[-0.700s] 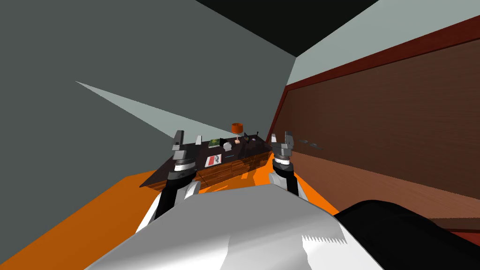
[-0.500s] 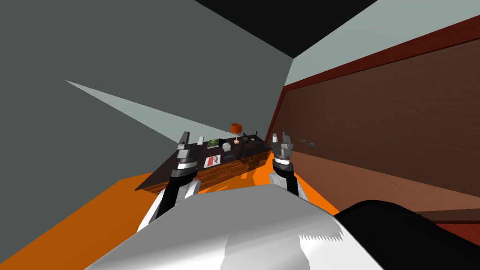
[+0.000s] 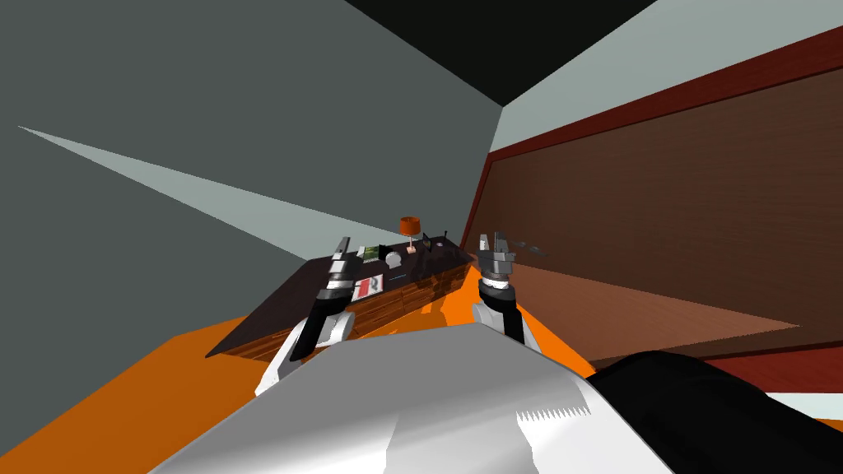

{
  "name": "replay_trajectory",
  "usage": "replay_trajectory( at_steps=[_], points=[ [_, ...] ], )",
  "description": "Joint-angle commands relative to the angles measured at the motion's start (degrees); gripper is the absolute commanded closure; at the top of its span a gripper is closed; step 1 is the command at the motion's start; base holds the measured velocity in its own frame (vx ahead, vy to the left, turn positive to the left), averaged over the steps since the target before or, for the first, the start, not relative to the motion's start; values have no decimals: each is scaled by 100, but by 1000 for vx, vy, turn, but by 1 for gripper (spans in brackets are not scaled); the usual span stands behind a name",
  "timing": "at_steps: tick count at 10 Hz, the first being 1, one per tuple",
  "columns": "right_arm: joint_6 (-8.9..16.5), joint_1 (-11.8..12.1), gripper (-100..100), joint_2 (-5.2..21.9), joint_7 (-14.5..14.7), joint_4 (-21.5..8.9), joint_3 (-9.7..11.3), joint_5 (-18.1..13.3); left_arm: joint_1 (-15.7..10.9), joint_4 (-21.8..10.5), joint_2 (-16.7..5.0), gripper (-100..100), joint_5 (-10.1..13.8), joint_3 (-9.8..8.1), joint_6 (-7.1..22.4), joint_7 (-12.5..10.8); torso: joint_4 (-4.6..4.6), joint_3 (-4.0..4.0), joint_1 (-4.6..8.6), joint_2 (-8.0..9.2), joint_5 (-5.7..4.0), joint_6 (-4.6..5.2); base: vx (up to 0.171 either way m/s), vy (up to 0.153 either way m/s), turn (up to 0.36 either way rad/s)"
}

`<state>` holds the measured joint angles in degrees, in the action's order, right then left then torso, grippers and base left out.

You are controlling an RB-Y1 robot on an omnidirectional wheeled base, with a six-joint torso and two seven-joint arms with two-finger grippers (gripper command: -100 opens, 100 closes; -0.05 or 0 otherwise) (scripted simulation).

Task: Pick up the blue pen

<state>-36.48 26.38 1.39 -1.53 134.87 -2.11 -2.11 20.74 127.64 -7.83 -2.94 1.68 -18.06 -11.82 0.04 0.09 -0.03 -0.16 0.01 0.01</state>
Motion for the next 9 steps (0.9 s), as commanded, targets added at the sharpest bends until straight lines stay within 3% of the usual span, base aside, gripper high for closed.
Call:
replay_trajectory(
  at_steps=[1, 2, 6, 9],
  points=[
    [0, 0, 0, 0, 0, 0, 0, 0, -190, -286, -97, -100, 114, -75, 286, -86, 0, 0, 0, 0, 0, 0, 34, 8, -144],
    [0, 0, 0, 0, 0, 0, 0, 0, -190, -345, -97, -100, 114, -75, 320, -86, 0, 0, 0, 0, 0, 0, 21, 5, -72],
    [0, 0, 0, 0, 0, 0, 0, 0, -588, -986, -212, -100, 333, -200, 973, -238, -1, -2, 2, 3, 0, -2, 26, 3, -121],
    [0, 0, 0, 0, 0, 0, 0, 0, -732, -1321, -245, -100, 412, -245, 1210, -294, -1, -2, 3, 3, -1, 0, 22, 4, -86]
  ],
)
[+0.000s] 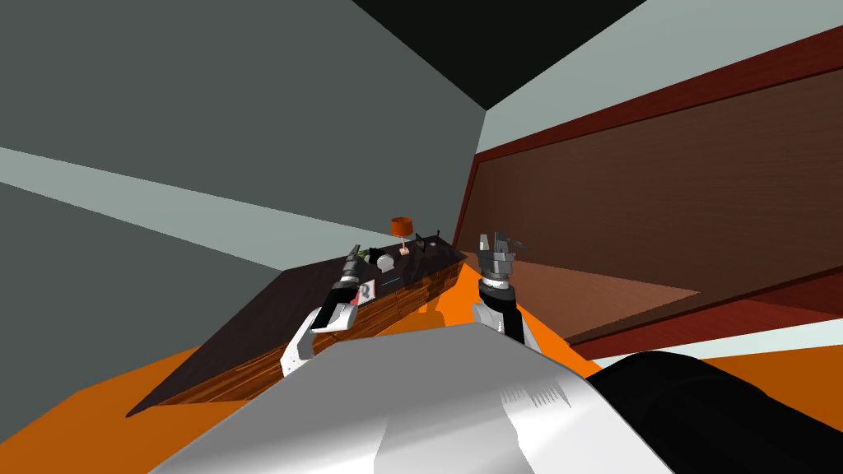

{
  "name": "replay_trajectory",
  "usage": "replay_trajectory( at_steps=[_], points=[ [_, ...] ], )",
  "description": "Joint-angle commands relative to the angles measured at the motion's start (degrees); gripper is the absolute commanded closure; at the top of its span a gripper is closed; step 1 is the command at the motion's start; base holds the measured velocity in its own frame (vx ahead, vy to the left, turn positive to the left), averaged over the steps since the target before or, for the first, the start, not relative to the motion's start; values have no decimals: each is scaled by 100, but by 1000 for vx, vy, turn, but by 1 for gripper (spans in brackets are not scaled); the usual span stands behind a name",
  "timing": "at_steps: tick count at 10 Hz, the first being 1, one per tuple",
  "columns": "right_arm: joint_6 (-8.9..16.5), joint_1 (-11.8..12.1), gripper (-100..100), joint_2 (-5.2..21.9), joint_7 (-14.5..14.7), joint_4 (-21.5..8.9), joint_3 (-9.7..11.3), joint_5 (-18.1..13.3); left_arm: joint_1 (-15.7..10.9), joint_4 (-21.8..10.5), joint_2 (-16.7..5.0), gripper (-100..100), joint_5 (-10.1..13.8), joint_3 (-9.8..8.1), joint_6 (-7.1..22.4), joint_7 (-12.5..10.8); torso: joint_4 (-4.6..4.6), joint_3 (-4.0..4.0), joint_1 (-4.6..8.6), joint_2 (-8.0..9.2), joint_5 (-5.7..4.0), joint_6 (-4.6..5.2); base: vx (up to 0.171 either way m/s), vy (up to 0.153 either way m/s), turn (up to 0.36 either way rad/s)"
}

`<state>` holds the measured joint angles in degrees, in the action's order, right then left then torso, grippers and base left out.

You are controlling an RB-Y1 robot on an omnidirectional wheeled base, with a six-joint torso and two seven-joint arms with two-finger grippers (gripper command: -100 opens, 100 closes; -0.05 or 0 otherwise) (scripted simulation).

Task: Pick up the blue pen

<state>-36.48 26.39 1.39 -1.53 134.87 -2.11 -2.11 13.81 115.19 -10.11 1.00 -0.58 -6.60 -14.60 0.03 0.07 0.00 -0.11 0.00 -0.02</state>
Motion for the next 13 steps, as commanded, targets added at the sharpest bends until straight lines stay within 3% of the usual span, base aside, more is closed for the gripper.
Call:
replay_trajectory(
  at_steps=[1, 2, 5, 8, 9, 10, 11, 12, 13],
  points=[
    [0, 0, 0, 0, 0, 0, 0, 0, -189, -286, -51, -100, 101, -65, 286, -73, 0, 0, 0, 0, 0, 0, 23, 4, -134],
    [0, 0, 0, 0, 0, 0, 0, 0, -189, -349, -51, -100, 101, -65, 309, -73, 0, 0, -1, -1, 0, 2, 20, 6, -71],
    [0, 0, 0, 0, 0, 0, 0, 0, -504, -874, -122, -100, 272, -163, 800, -190, 0, 0, 0, -1, 0, 0, 24, 6, -120],
    [0, 0, 0, 0, 0, 0, 0, 0, -667, -1238, -161, -100, 361, -213, 1089, -250, 0, 2, 0, -3, 0, 3, 26, 7, -99],
    [0, 0, 0, 0, 0, 0, 0, 0, -834, -1469, -201, -100, 451, -264, 1333, -310, 0, 1, 0, -1, 0, -2, 28, 6, -143],
    [0, 0, 0, 0, 0, 0, 0, 0, -834, -1556, -201, -100, 451, -264, 1360, -310, 0, 1, 0, -2, 0, 2, 23, 9, -79],
    [0, 0, 0, 0, 0, 0, 0, 0, -1004, -1745, -244, -100, 543, -316, 1617, -370, 0, 0, -1, 0, 0, -2, 21, 8, -136],
    [0, 0, 0, 0, 0, 0, 0, 0, -1004, -1885, -244, -100, 543, -316, 1635, -370, 0, -1, 0, 1, 0, 1, 21, 8, -75],
    [0, 0, 0, 0, 0, 0, 0, 0, -1176, -2141, -289, -100, 635, -369, 1836, -430, 0, 0, 0, 0, 0, -1, 30, 4, -154]
  ],
)
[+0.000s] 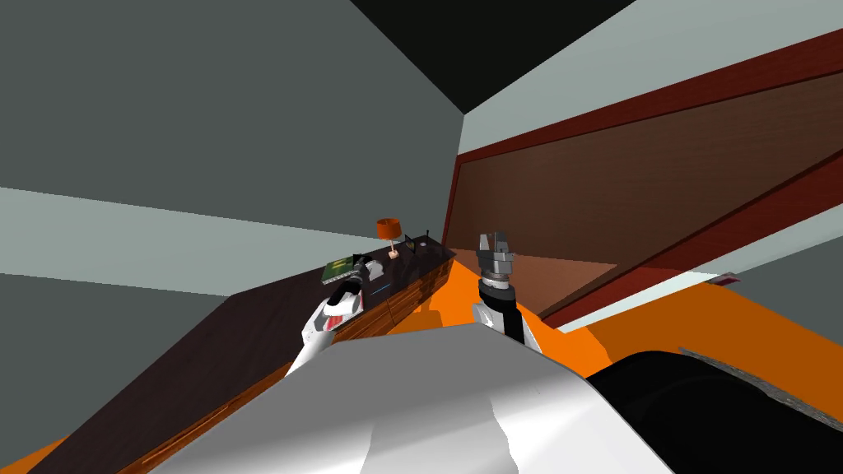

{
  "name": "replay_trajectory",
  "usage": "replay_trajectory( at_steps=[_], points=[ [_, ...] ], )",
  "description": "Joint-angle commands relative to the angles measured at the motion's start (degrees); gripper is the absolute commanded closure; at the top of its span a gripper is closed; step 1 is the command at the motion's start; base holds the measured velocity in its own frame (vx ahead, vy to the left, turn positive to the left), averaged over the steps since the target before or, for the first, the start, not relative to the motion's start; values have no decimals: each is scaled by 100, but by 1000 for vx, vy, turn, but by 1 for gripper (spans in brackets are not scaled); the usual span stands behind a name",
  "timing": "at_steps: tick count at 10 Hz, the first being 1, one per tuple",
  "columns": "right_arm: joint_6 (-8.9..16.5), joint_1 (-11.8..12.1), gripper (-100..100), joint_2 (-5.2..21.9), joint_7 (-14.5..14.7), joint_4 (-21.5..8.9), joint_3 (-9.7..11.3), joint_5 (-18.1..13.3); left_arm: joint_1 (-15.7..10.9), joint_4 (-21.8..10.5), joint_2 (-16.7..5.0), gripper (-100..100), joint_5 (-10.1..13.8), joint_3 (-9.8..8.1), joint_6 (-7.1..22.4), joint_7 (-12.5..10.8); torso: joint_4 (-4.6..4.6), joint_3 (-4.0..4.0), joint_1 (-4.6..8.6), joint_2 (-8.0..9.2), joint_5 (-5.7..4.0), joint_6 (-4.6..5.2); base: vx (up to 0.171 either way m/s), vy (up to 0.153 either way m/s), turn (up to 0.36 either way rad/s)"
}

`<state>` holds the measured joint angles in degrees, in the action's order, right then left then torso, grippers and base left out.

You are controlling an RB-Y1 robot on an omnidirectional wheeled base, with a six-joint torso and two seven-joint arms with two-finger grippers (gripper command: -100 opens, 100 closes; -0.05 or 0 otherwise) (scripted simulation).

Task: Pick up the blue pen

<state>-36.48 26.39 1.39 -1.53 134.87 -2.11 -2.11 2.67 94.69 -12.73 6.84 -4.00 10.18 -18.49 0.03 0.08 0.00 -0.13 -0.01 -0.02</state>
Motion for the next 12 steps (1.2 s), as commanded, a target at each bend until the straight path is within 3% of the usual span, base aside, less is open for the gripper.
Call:
replay_trajectory(
  at_steps=[1, 6, 7, 8, 10, 11, 12],
  points=[
    [0, 0, 0, 0, 0, 0, 0, 0, -63, -176, -27, -100, 51, -27, 236, -41, 0, 0, 0, 0, 0, 0, 25, 11, -83],
    [0, 1, 0, 0, 0, 0, 0, 0, -589, -1105, -163, -100, 329, -185, 1003, -215, 0, -1, 0, 2, 0, -3, 24, 9, -119],
    [0, 0, 0, 0, 0, 0, 0, 0, -589, -1239, -163, -100, 329, -185, 1078, -215, 0, -1, 0, 1, 0, -1, 22, 11, -82],
    [0, 1, 0, 0, 0, 0, 0, 0, -765, -1414, -208, -100, 420, -237, 1339, -271, 0, -1, -1, 3, 0, -4, 23, 11, -131],
    [0, 1, 0, 0, 0, 0, 0, 0, -765, -1617, -208, -100, 420, -237, 1358, -271, 0, -2, -1, 4, 0, -5, 15, 9, -38],
    [0, 1, 0, 0, 0, 0, -1, 0, -940, -1772, -254, -100, 511, -289, 1636, -326, -1, -4, 1, 8, 0, -5, 18, 6, -98],
    [0, 0, 0, 0, 0, 0, 0, 0, -940, -1940, -254, -100, 511, -289, 1636, -326, -1, -3, 2, 5, -1, -2, 21, 9, -105]
  ],
)
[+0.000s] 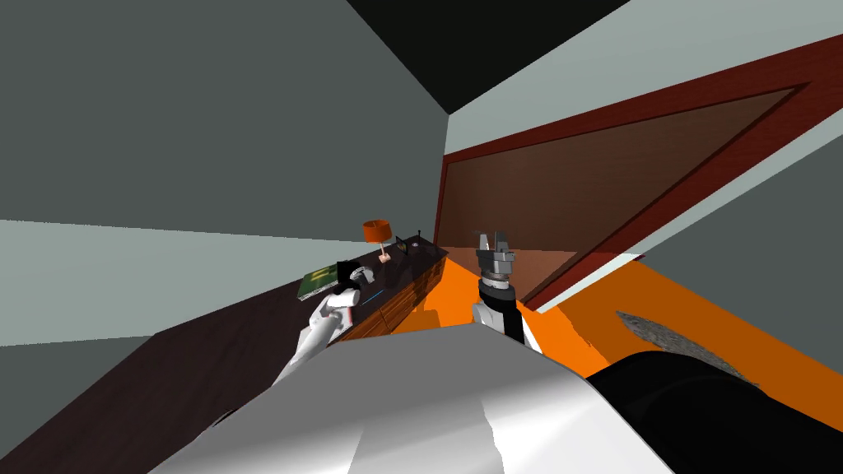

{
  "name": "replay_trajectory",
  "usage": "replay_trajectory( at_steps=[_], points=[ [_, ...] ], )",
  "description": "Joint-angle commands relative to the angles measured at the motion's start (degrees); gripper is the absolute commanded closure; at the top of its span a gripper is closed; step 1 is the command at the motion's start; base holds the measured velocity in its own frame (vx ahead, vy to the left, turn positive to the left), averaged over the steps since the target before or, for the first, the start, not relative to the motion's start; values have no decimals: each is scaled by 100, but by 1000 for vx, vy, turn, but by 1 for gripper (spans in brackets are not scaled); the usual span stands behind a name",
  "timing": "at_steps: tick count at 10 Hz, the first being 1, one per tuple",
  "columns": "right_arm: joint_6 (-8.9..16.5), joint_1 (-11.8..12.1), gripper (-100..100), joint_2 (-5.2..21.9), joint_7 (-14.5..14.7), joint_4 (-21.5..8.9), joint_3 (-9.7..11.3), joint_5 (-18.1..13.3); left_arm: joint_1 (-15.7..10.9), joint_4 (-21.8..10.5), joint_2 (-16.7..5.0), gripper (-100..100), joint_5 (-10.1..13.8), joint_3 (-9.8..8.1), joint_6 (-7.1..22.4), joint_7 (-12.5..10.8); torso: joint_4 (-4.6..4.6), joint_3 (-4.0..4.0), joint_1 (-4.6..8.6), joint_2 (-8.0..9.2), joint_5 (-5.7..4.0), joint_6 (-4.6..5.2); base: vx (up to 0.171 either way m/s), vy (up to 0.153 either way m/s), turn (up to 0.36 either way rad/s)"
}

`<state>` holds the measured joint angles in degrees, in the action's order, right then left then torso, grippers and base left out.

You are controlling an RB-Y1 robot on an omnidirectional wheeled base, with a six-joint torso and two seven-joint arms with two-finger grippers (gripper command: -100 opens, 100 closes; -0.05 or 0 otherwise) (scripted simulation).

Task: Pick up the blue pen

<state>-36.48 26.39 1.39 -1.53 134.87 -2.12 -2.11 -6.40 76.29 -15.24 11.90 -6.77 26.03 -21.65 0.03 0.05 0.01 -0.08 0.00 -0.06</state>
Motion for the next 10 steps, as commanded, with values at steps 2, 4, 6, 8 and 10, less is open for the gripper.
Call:
replay_trajectory(
  at_steps=[2, 4, 6, 8, 10],
  points=[
    [0, 0, 0, 0, 0, 0, 0, 0, -206, -458, -47, -100, 95, -62, 324, -64, -1, 0, 0, -1, 0, 3, 20, 11, -123],
    [0, 0, 0, 0, 0, 0, 0, 0, -377, -680, -91, -100, 183, -112, 594, -115, -1, -2, 1, 3, 0, -2, 13, 3, -55],
    [0, 0, 0, 0, 0, 0, 0, 0, -545, -1080, -134, -100, 269, -161, 802, -165, 0, 0, 1, 0, 0, -1, 20, 12, -114],
    [0, 0, 0, 0, 0, 0, 0, 0, -545, -1261, -134, -100, 269, -161, 858, -165, 0, 0, -1, 0, 0, -2, 14, 9, -34],
    [0, 0, 0, 0, 0, 0, 0, 0, -709, -1622, -178, -100, 353, -209, 1116, -214, -1, -2, 2, 2, -1, 2, 15, 10, -108]
  ],
)
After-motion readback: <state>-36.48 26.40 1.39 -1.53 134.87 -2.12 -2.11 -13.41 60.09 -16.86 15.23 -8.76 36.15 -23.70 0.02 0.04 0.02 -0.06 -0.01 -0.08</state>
